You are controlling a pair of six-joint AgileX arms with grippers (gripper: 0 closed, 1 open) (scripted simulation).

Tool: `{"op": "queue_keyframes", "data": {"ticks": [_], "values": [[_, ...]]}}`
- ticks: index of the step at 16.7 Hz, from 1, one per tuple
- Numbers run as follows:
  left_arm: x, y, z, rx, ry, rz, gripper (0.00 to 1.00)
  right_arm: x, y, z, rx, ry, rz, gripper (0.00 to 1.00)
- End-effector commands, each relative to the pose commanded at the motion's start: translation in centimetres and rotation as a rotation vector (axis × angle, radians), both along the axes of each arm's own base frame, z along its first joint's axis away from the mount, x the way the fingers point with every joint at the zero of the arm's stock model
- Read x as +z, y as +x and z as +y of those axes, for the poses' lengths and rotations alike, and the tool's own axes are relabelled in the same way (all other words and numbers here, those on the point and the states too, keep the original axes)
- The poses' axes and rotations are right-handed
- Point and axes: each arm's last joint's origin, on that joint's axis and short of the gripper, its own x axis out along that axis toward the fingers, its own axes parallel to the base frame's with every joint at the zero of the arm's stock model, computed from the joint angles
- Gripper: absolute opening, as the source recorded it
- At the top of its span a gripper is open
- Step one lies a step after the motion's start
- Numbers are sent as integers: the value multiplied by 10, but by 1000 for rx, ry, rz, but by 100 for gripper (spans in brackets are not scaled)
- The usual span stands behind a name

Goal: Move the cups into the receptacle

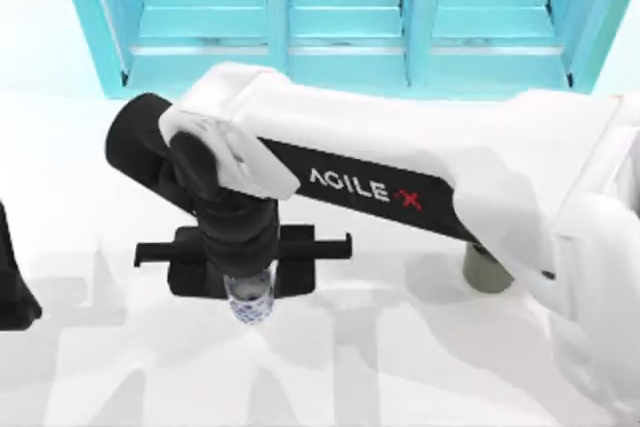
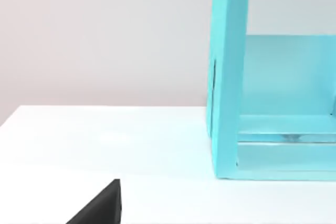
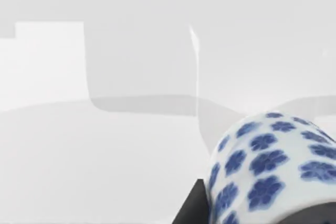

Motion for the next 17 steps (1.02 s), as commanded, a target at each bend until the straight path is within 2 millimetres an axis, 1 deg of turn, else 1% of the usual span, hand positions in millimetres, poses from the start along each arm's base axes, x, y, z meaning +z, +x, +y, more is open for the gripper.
{"op": "queue_keyframes", "data": {"ticks": [3, 7, 9, 11, 15, 17], "values": [[0, 0, 0, 0, 0, 0, 100, 30, 4, -25, -3, 4, -5, 0], [0, 0, 0, 0, 0, 0, 100, 71, 3, -69, -8, 3, -4, 0], [0, 0, 0, 0, 0, 0, 100, 86, 0, -86, -9, 2, -4, 0], [0, 0, 0, 0, 0, 0, 100, 90, -1, -93, -11, 3, -4, 0], [0, 0, 0, 0, 0, 0, 100, 90, -1, -91, -8, 4, -5, 0], [0, 0, 0, 0, 0, 0, 100, 93, 6, -103, -8, 3, -2, 0]]}}
